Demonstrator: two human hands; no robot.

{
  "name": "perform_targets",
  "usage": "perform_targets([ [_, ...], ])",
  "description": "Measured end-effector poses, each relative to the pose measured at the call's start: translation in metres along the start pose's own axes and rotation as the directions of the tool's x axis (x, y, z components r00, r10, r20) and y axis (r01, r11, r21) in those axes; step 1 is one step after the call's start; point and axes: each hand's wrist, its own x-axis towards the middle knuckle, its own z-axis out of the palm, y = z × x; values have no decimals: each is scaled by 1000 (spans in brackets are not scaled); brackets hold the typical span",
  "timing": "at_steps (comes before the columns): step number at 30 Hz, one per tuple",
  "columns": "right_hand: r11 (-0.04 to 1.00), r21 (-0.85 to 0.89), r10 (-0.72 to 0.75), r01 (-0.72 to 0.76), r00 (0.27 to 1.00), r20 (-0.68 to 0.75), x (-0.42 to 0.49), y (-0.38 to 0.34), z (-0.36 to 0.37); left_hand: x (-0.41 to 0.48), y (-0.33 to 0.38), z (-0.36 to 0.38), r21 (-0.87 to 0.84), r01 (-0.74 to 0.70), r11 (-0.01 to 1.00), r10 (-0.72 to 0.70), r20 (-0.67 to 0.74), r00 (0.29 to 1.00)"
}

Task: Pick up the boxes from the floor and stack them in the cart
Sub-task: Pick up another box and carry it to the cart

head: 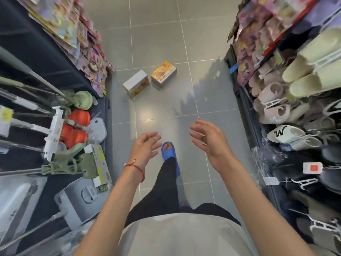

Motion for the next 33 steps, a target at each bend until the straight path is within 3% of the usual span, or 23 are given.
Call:
perform_targets([
  [16,998,15,65,-64,998,-25,242,-210,88,239,230,31,39,-12,999,14,-57,998],
  [27,946,-298,166,-127,980,107,420,-359,137,380,362,96,-116,77,990,-101,-223,970],
  [33,896,-414,220,-159,970,104,495,-408,177,447,408,101,-220,102,970,-159,-261,952],
])
